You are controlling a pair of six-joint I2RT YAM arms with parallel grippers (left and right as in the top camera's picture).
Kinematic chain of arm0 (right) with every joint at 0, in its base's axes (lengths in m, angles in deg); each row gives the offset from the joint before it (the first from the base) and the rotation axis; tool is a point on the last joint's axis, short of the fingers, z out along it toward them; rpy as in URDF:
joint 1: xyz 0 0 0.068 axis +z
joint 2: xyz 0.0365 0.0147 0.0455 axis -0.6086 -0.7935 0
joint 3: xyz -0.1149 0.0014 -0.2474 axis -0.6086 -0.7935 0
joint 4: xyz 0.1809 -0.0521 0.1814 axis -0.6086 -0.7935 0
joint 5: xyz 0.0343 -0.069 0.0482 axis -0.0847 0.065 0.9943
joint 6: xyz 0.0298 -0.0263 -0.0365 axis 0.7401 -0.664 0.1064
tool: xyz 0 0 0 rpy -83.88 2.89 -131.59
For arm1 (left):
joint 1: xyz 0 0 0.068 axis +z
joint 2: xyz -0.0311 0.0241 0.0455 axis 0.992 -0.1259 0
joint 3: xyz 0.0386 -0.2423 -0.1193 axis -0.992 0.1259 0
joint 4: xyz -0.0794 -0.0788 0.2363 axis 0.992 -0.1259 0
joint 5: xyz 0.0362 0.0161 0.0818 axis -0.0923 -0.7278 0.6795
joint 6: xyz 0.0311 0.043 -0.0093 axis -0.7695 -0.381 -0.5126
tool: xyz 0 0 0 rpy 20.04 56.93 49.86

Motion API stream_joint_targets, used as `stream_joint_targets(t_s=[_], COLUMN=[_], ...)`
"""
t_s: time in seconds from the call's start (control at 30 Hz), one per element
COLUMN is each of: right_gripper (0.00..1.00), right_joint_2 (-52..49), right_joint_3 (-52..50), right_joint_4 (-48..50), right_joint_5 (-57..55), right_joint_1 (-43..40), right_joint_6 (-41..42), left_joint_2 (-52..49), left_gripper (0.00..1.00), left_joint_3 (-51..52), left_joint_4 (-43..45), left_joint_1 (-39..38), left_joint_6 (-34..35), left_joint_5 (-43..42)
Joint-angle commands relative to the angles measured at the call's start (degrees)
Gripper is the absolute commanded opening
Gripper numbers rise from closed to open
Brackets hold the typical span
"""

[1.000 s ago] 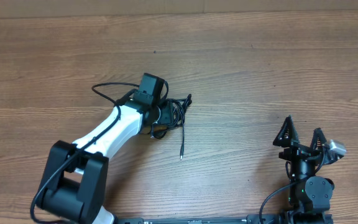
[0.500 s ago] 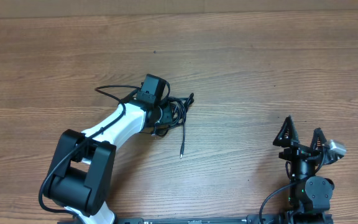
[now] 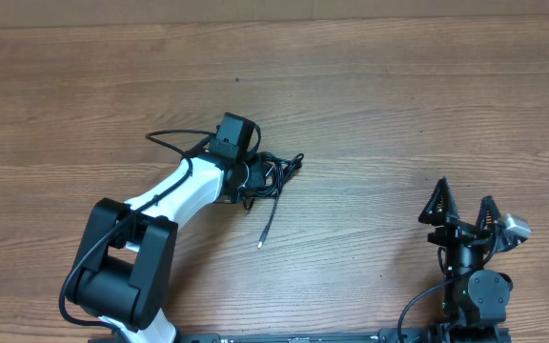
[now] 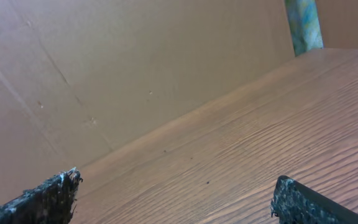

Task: Untangle cables
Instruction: 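Lift the gripped cable bundle with the left gripper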

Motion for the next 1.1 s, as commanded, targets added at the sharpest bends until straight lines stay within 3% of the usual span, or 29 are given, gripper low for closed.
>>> stream_joint_targets(t_s=[0.0, 1.07], right_gripper=[1.00, 1.00], right_joint_2=[0.5, 0.5], right_joint_3=[-0.6, -0.6], right_joint_4=[0.3, 0.3], right_joint_5=[-0.4, -0.4], right_joint_1=[-0.3, -0.3], right_joint_6=[-0.2, -0.2], left_joint_2=[-0.9, 17.3], left_gripper=[0.04, 0.04], left_joint_3=[-0.9, -5.5], left_joint_4=[-0.5, -14.1], left_joint_1=[-0.4, -0.4], left_joint_6=[-1.2, -22.8], left_joint_5=[0.2, 0.7])
